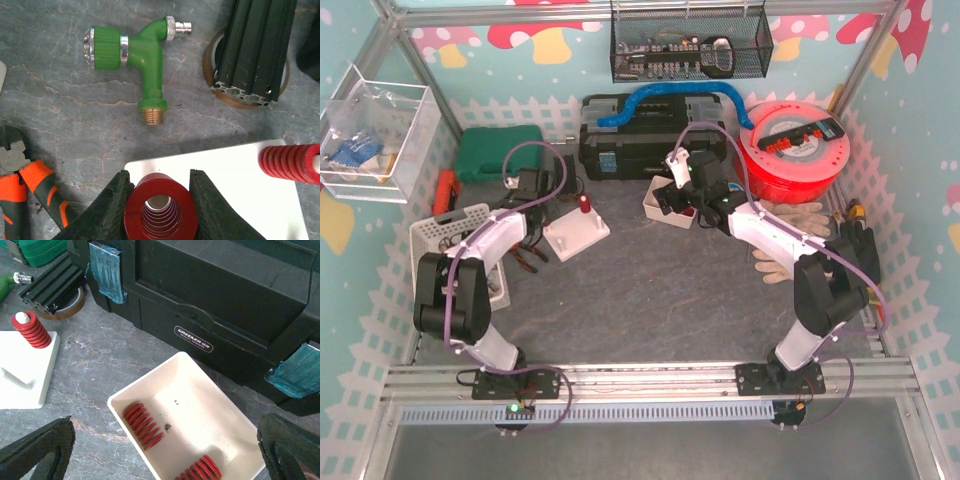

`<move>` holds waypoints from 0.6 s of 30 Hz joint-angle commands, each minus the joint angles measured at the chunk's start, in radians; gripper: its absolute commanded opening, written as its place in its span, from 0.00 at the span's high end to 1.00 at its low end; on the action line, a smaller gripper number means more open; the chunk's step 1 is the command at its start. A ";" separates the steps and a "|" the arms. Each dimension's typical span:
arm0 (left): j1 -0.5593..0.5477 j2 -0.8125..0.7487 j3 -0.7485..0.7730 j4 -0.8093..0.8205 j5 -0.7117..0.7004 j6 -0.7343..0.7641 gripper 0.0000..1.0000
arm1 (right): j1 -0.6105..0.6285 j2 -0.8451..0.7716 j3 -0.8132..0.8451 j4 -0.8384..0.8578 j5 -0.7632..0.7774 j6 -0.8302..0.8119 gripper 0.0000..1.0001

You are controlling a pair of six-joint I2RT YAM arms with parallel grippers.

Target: Install the large spring

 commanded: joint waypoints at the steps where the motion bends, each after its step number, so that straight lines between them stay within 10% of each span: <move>1: 0.007 0.020 0.031 0.016 0.004 0.039 1.00 | 0.002 0.015 0.024 -0.014 0.017 -0.013 0.01; 18: 0.012 -0.009 0.045 -0.033 0.075 0.023 0.41 | -0.018 0.205 0.293 -0.350 0.099 0.108 0.02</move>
